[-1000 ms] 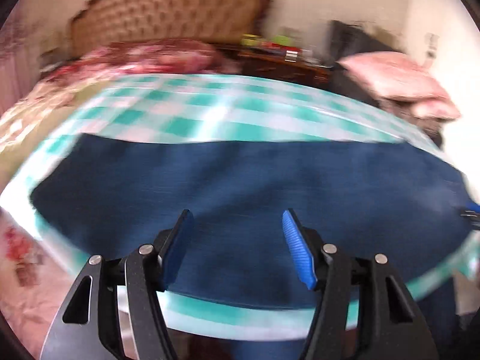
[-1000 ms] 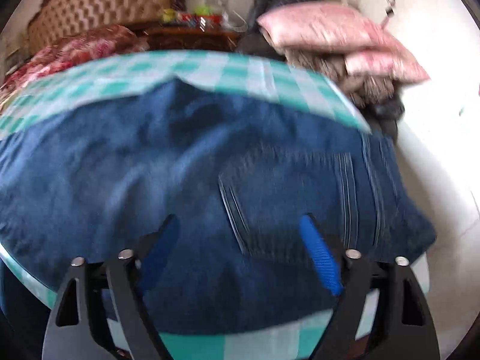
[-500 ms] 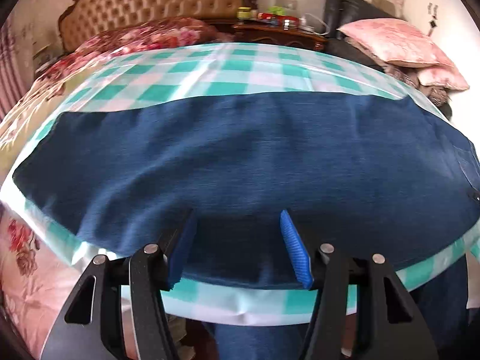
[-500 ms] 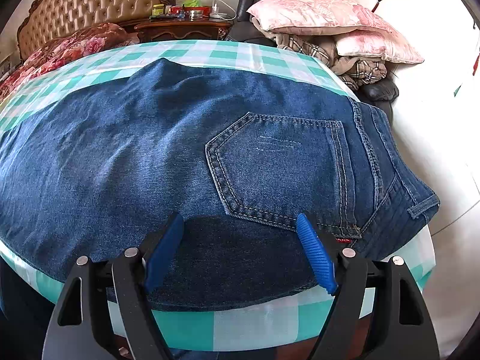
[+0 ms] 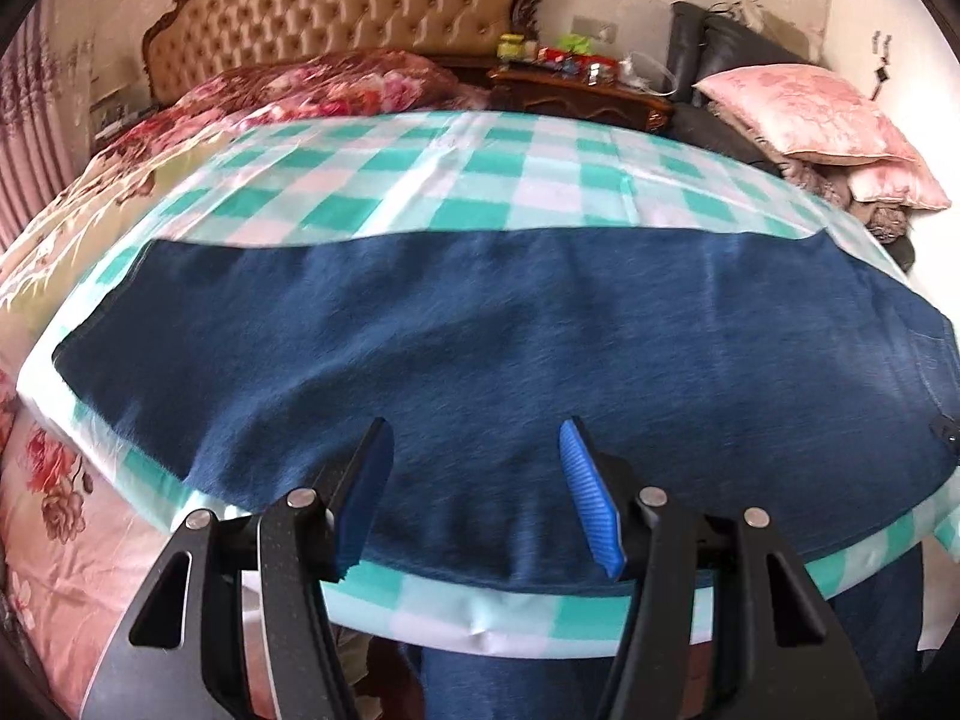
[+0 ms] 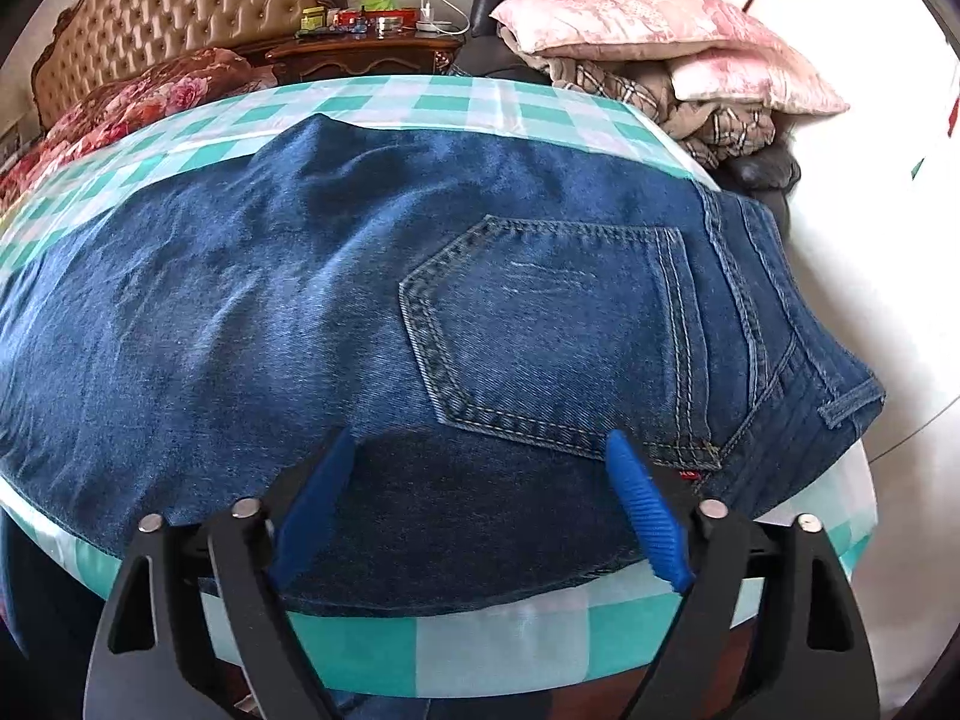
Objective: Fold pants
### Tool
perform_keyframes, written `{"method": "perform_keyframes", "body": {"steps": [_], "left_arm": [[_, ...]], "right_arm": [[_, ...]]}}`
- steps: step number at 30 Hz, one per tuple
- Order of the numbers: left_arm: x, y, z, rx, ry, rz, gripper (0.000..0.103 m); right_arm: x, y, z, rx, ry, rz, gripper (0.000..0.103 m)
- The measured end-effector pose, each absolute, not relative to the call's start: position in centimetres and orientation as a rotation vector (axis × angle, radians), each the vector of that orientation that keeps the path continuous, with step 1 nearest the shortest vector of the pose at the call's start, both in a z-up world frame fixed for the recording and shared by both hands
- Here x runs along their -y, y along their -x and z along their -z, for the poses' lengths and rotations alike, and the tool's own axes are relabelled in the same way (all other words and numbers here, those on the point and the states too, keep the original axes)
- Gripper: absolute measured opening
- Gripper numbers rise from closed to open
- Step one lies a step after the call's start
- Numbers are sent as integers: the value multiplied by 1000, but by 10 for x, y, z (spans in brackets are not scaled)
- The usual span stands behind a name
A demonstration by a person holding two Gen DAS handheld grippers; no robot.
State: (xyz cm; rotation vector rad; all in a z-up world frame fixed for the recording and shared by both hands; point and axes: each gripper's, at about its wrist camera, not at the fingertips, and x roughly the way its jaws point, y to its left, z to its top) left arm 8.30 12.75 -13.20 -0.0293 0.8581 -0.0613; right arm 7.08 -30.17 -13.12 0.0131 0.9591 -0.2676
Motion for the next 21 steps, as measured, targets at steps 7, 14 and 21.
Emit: {"method": "perform_keyframes", "body": {"steps": [7, 14, 21], "left_arm": [[-98, -96, 127, -847, 26, 156, 58], [-63, -174, 124, -857, -19, 275, 45], [-109, -238, 152, -941, 48, 135, 38]], "right_arm": [[324, -59, 116, -988, -22, 357, 86], [234, -117, 70, -922, -18, -38, 75], [101, -217, 84, -971, 39, -333, 39]]}}
